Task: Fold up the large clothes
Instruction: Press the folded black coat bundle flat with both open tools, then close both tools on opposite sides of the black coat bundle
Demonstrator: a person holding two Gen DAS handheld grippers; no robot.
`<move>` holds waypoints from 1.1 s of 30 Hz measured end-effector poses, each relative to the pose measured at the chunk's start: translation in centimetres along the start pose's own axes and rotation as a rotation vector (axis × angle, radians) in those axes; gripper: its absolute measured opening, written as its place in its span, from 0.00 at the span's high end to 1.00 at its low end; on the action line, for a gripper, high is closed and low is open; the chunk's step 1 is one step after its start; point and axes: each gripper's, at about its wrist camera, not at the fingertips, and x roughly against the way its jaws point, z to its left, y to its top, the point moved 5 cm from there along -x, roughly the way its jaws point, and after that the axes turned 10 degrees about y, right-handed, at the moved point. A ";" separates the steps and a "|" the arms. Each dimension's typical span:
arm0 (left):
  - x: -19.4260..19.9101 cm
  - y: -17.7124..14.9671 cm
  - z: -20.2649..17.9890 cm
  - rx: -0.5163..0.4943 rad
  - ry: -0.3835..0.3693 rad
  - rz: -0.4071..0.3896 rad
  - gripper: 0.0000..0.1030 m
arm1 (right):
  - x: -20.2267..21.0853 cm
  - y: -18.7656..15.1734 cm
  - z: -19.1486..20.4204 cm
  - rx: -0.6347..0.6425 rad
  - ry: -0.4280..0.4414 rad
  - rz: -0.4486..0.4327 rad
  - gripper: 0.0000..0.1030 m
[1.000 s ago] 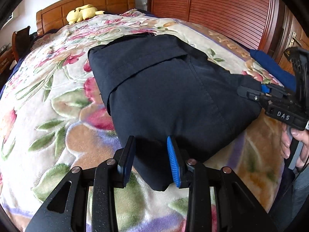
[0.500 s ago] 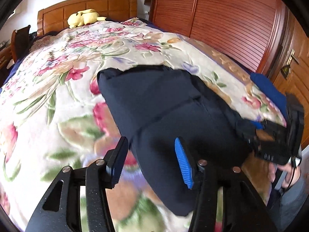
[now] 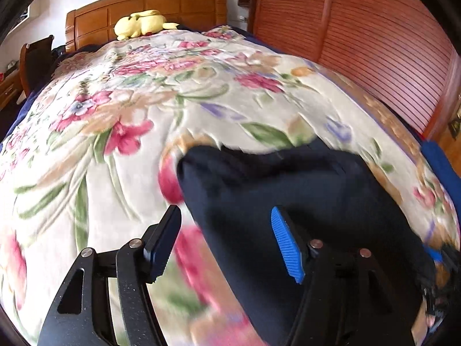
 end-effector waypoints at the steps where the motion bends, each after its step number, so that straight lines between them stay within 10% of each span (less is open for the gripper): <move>1: -0.8 0.7 0.4 0.010 -0.002 0.002 0.36 | 0.0 0.0 -0.1 -0.004 0.006 0.002 0.43; 33: -7.2 0.8 1.8 0.041 -0.071 0.015 0.35 | -1.7 -0.2 -0.7 -0.094 0.110 0.129 0.23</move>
